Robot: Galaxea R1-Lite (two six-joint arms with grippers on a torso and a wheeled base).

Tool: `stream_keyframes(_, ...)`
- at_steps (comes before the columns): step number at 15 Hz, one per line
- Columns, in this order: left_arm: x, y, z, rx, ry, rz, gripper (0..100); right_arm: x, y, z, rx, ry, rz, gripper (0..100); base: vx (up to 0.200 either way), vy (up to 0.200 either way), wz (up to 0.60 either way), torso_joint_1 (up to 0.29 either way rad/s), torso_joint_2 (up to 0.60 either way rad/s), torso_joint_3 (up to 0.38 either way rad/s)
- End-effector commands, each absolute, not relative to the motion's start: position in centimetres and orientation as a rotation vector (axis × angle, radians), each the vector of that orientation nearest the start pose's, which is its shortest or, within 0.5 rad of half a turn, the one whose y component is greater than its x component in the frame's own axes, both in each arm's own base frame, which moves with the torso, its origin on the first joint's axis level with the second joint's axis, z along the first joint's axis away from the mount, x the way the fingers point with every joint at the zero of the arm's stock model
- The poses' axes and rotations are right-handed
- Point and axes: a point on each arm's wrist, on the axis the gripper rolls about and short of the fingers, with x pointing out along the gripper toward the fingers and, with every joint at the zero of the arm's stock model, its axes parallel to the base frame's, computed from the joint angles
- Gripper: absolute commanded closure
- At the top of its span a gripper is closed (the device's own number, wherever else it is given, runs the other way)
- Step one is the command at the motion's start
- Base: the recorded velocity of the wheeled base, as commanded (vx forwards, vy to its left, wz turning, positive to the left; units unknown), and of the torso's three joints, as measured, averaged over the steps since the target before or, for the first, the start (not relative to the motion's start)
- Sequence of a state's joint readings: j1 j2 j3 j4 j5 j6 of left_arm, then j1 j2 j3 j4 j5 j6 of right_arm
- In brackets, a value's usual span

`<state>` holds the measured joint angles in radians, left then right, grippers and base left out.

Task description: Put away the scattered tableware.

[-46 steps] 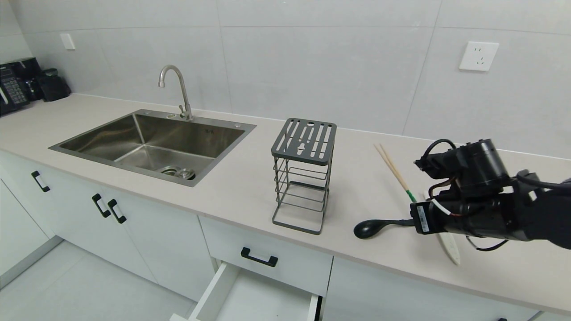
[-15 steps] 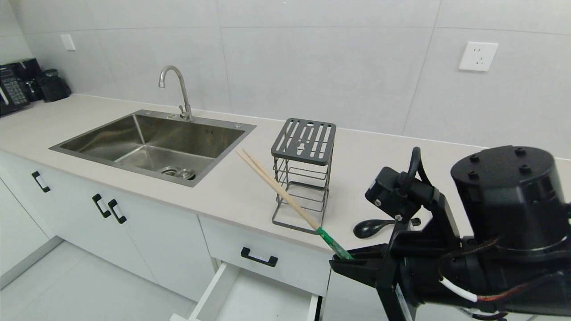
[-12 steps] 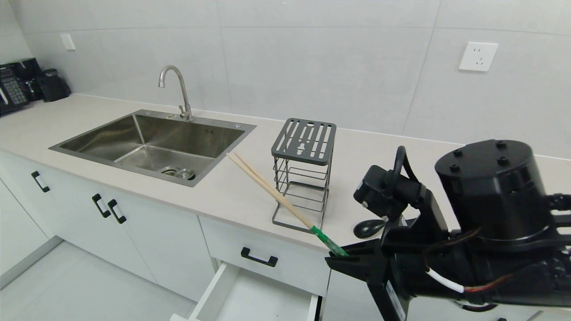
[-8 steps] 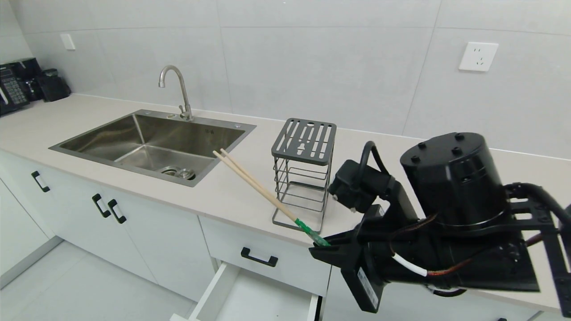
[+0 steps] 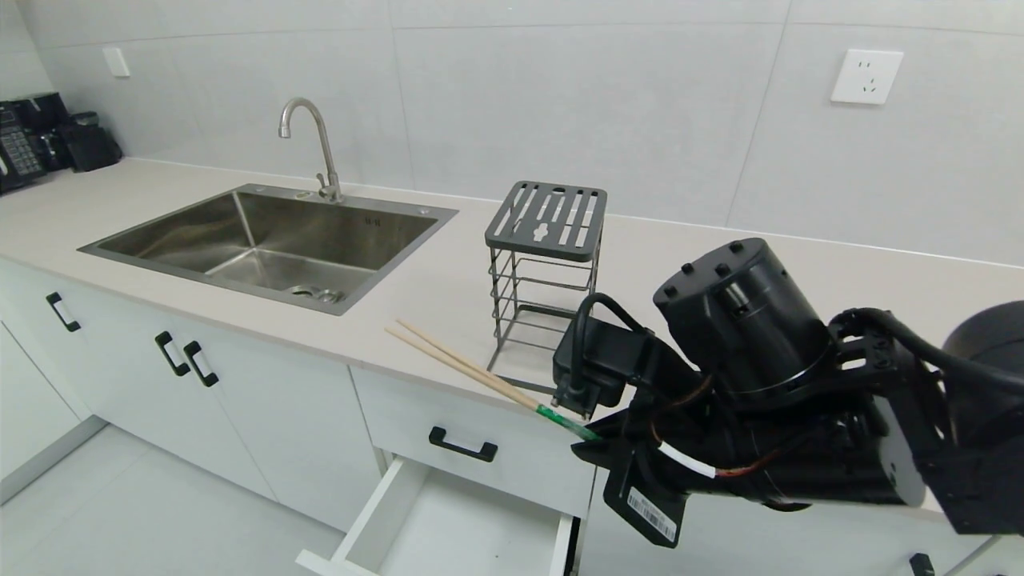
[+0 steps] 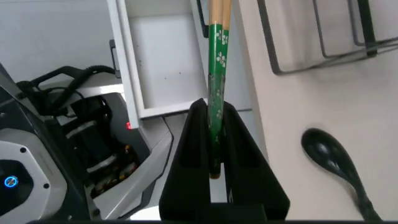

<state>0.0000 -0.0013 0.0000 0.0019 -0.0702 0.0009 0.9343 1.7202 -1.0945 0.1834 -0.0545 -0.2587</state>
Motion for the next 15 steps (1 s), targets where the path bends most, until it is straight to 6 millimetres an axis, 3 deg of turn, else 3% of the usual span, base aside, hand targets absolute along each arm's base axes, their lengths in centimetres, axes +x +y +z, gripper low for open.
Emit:
stream_keyframes(1,-2.3,-0.2,7.5,0.001,0.001,-0.071,0,18.4,24.8,17.9,-0.62,0.629,0.953,100,0.0,0.0,0.0,-0.261,0.52,0.251)
stream_keyframes(5,-2.3,-0.2,7.5,0.0,0.002,-0.071,0,18.7,25.9,17.8,-0.589,0.629,1.043,100,0.0,0.0,0.0,-0.214,0.42,0.199)
stream_keyframes(15,-2.3,-0.2,7.5,0.001,0.001,-0.071,0,19.6,27.3,17.6,-0.75,0.531,1.128,100,0.0,0.0,0.0,-0.048,0.1,0.044)
